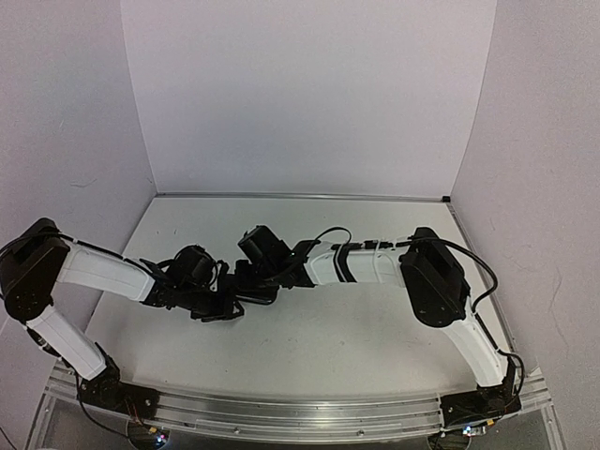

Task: Organize the sunglasses
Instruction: Close the sunglasses case at the center of the board, then reset both arms

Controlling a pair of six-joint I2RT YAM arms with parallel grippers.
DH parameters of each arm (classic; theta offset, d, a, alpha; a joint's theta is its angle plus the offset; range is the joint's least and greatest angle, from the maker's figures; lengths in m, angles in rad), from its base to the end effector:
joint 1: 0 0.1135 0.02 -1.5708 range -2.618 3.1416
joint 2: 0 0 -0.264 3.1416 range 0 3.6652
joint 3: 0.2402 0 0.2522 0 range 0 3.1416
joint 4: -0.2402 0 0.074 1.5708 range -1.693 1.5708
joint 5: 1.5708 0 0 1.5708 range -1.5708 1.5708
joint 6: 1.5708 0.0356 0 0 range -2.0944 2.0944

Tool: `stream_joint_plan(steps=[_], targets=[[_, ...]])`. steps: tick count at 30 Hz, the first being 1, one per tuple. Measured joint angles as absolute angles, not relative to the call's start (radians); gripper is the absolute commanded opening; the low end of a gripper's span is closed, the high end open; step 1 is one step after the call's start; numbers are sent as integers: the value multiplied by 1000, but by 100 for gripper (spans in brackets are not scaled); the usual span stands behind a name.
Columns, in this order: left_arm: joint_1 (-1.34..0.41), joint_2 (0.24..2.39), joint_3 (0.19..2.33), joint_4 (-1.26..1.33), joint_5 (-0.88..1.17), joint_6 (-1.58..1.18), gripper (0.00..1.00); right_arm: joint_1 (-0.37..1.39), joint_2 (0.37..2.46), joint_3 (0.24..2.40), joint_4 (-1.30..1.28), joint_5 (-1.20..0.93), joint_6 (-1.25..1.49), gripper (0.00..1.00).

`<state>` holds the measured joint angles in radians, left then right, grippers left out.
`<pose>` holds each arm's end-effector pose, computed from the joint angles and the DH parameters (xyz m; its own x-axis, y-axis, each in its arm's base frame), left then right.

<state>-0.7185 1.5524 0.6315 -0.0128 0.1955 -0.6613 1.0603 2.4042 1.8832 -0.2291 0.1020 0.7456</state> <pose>0.2032 -0.1868 0.1312 -0.9275 0.0108 -0.3736 0.2066 0.8477 -0.4886 0.2659 0.4675 0.1465 -0.8089 -0.0631 -0.5846 -0.3850 0.8084 0.4453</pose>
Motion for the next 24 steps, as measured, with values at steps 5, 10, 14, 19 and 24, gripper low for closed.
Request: stream_joint_plan(steps=[5,10,14,19,24], targets=[[-724,1463,633,-94,152,-663,44,1061,2388,1868,-229,106,727,37],[-724,1392,647,-155,92,-661,44,1056,2357,1823,-221,113,711,45],[-724,1350,649,-187,28,-659,46,1049,2313,1759,-208,126,691,52],[-725,1292,655,-202,-97,-650,51,1038,2233,1678,-189,164,637,59],[-725,1246,690,-207,-265,-604,70,1006,2095,1565,-144,209,565,71]])
